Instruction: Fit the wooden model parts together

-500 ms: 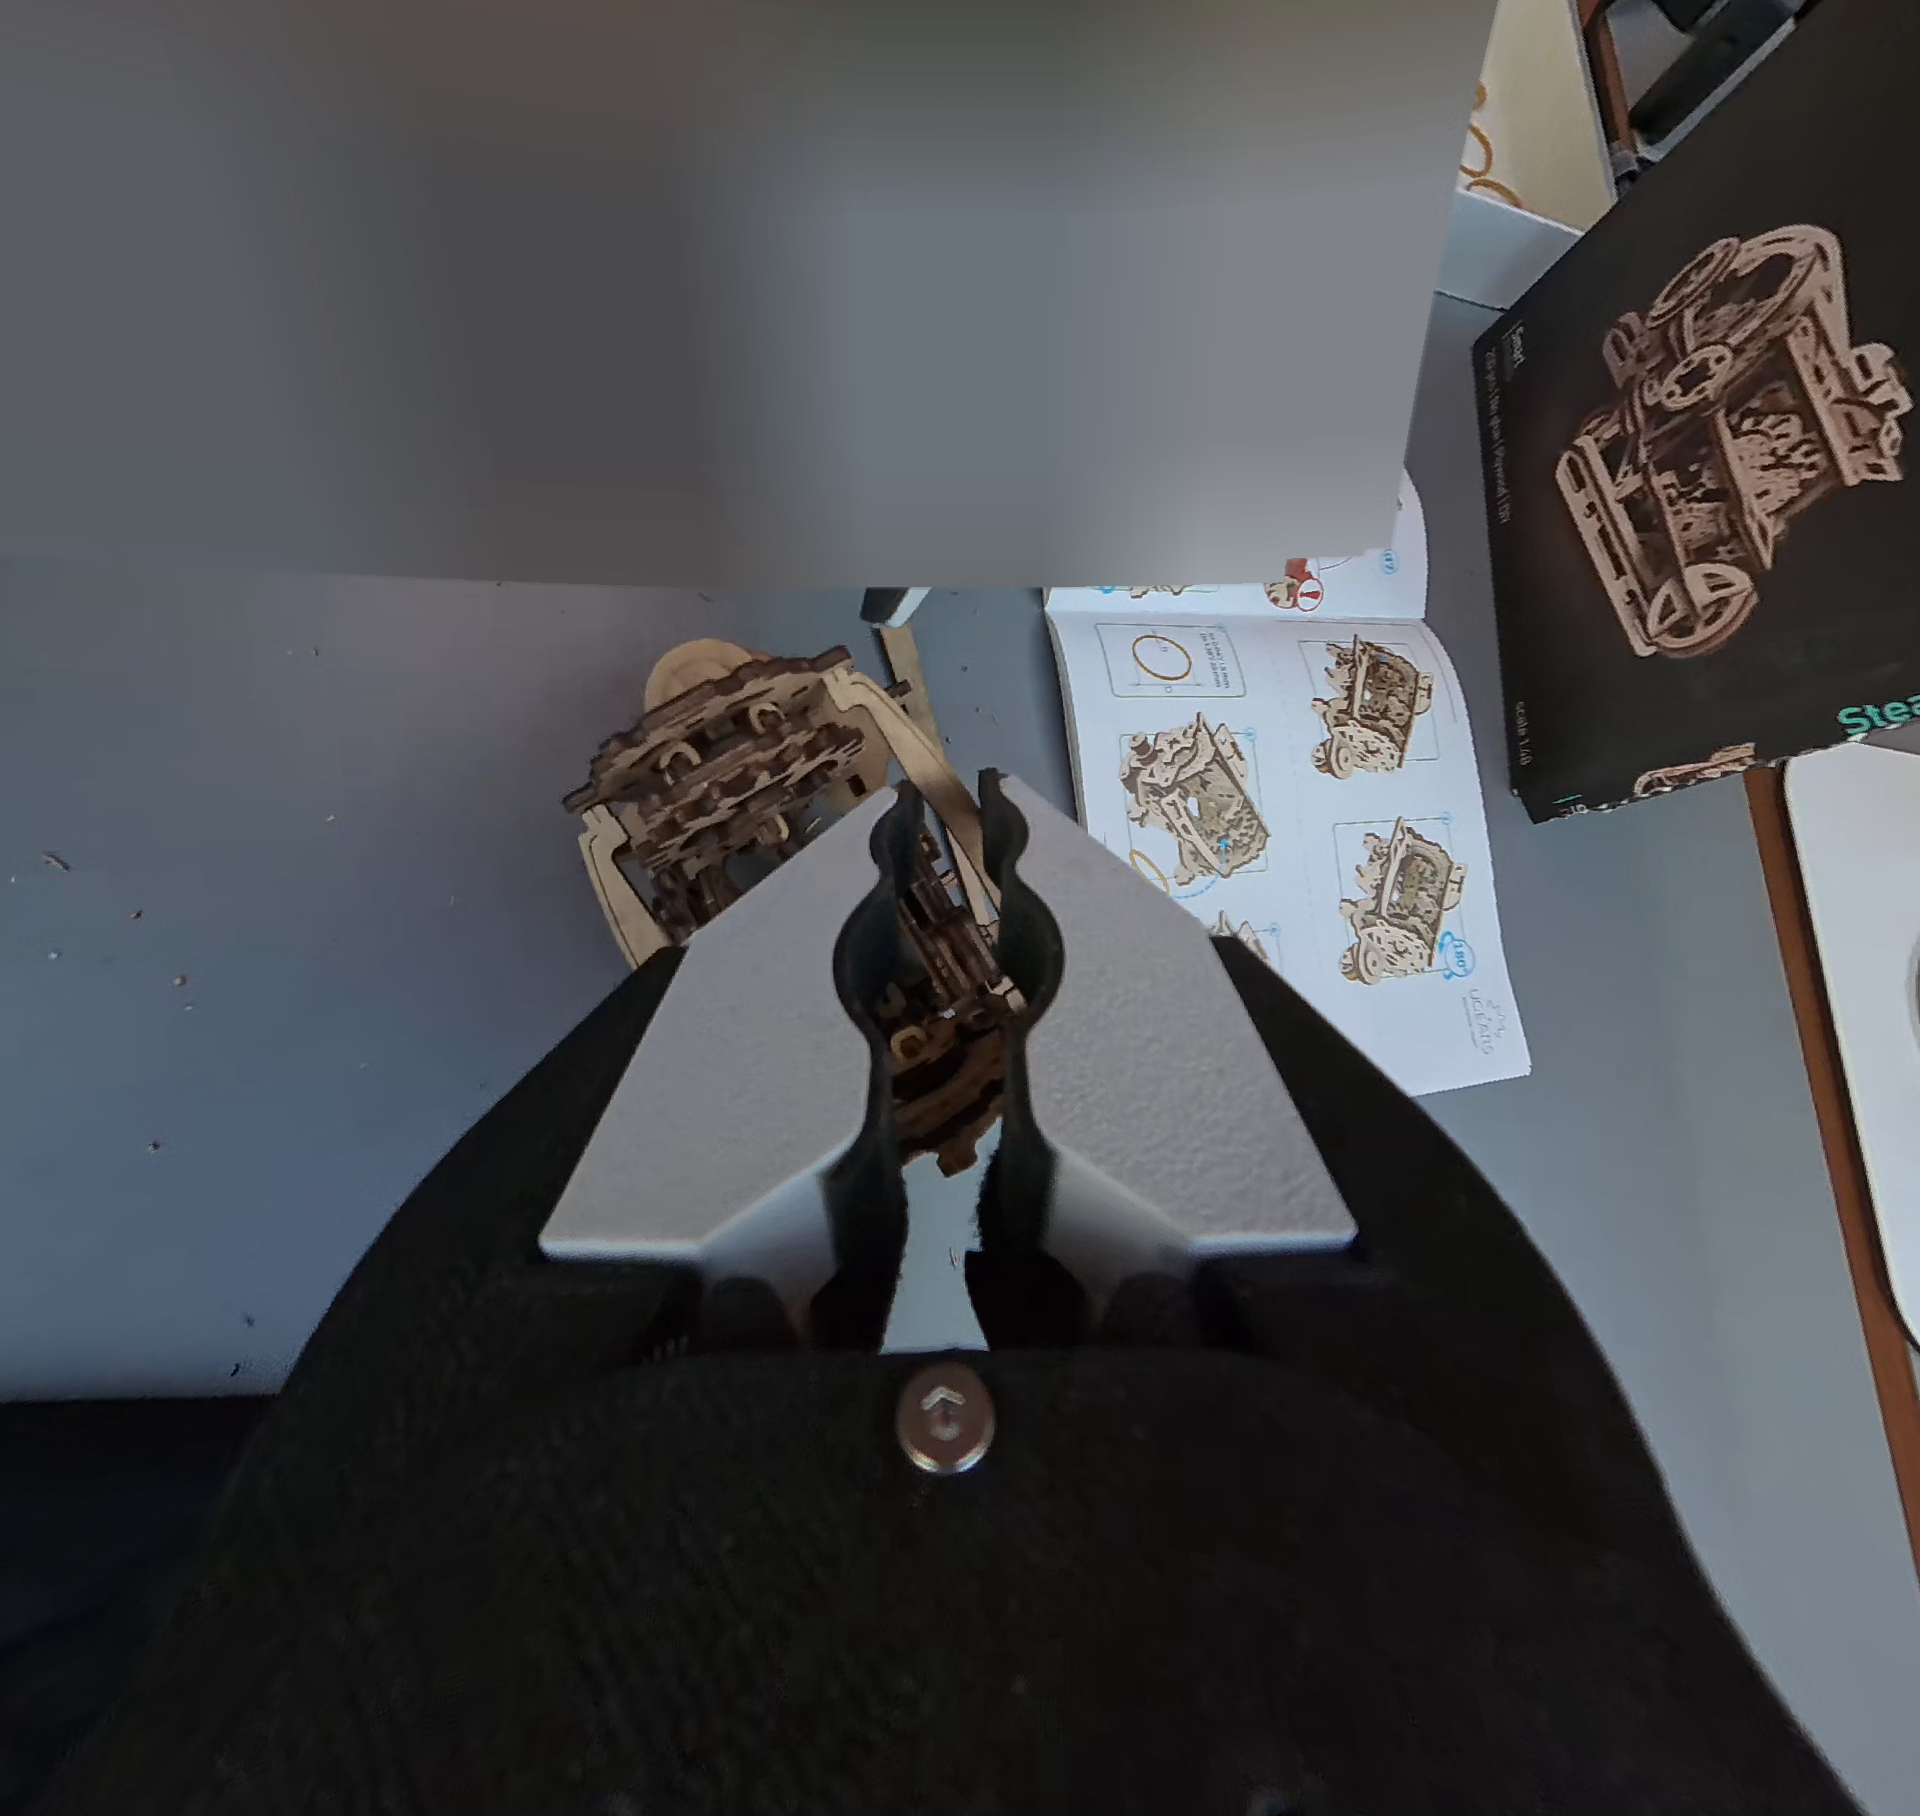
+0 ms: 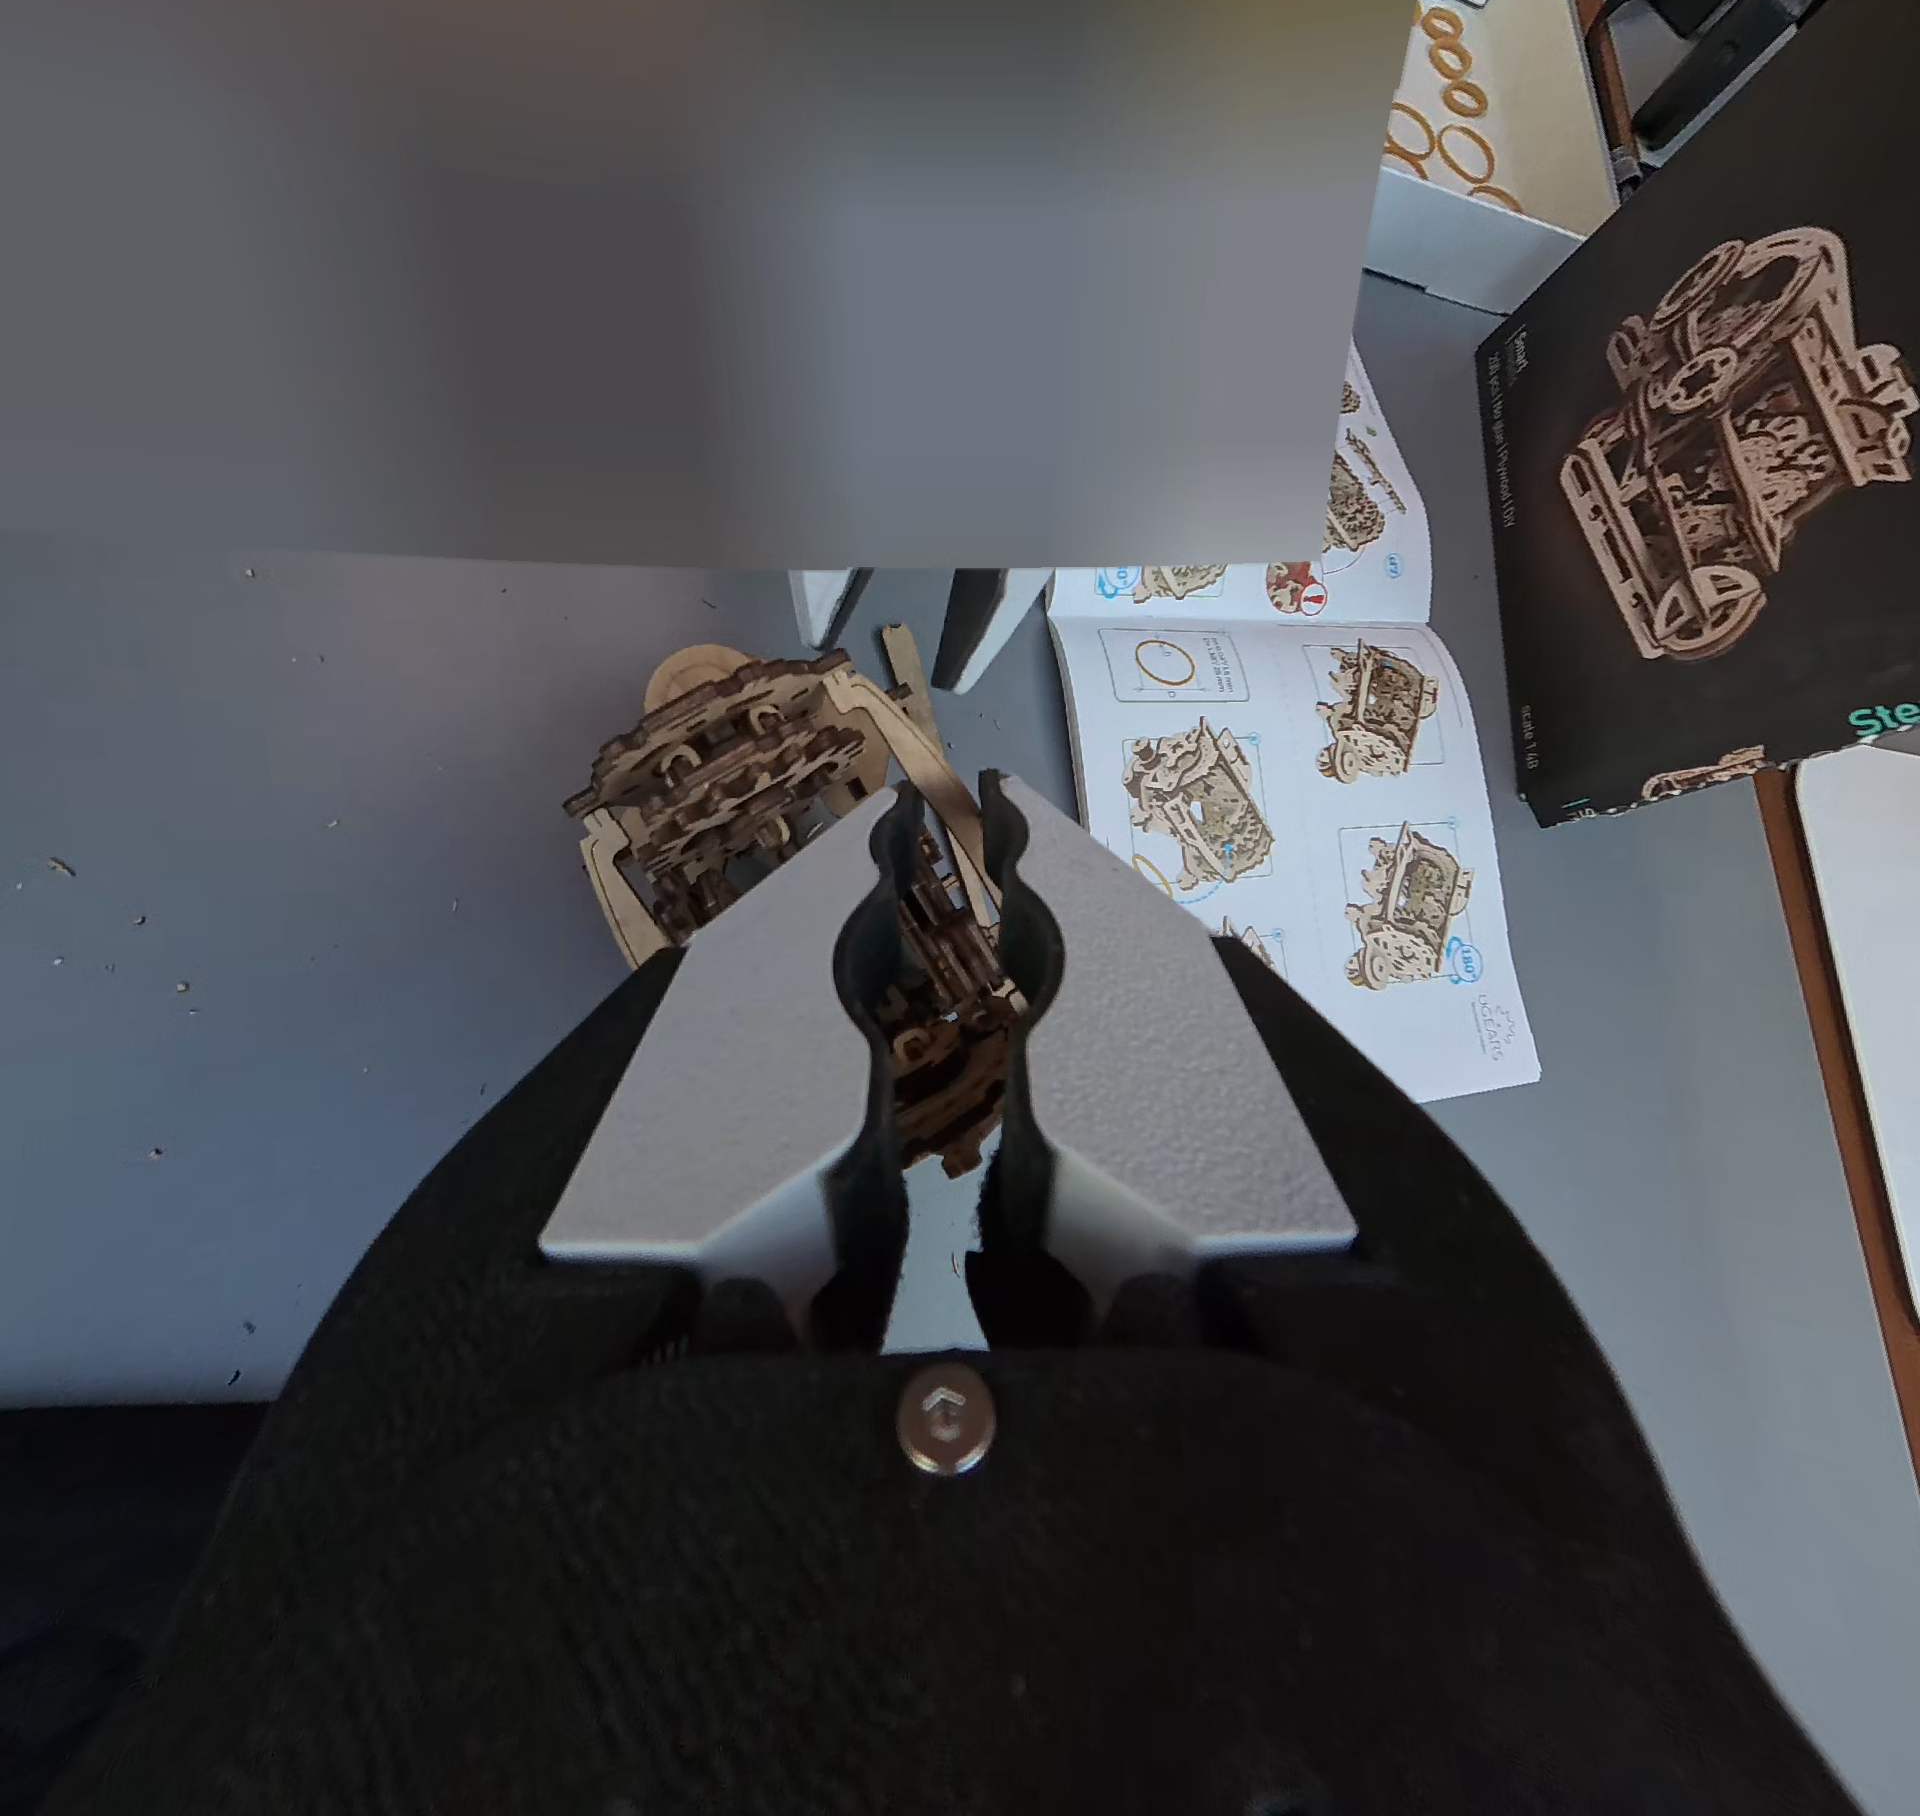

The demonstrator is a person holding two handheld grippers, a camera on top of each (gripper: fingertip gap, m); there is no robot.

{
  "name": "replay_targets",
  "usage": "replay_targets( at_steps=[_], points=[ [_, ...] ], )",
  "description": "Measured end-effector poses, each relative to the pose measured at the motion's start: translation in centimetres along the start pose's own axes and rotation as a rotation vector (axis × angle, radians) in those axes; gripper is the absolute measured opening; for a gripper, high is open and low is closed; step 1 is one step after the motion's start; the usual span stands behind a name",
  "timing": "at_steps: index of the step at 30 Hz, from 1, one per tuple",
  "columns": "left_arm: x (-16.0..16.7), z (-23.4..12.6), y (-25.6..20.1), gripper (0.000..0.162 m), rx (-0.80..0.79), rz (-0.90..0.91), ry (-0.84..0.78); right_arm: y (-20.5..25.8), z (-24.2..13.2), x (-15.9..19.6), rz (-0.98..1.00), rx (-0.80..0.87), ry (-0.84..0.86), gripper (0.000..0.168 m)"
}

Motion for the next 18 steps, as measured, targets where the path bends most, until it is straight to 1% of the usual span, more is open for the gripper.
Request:
replay_targets(
  at_steps=[3, 6, 10, 12, 15, 18],
  points=[
    [0.07, 0.38, 0.19, 0.022, 0.022, 0.021, 0.030, -0.06, 0.05, 0.13, 0.001, 0.002, 0.004, 0.011],
    [0.12, 0.44, 0.45, 0.023, 0.049, 0.014, 0.026, -0.12, 0.03, 0.17, 0.016, -0.014, -0.007, 0.010],
    [0.26, 0.68, 0.58, 0.024, 0.106, -0.047, 0.020, 0.21, -0.13, 0.05, -0.020, -0.013, -0.009, 0.009],
    [0.28, 0.74, 0.52, 0.019, 0.120, -0.055, 0.013, 0.27, -0.12, 0.01, -0.021, -0.006, 0.001, 0.009],
    [0.14, 0.65, 0.40, 0.016, 0.112, -0.044, -0.008, 0.10, -0.21, 0.04, 0.017, -0.018, -0.017, 0.008],
    [0.22, 0.93, 0.20, 0.010, 0.135, -0.059, 0.004, 0.44, -0.02, -0.04, -0.003, -0.018, -0.004, 0.007]
  ],
)
Point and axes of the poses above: each gripper's, where its closed fingertips meet, z out along the fingers, x out of its underside, y = z × x across the jaws, the point moved 8 cm from there along -z, back along the fingers, and after that the axes turned 7 degrees about z, right-handed, at the moved point
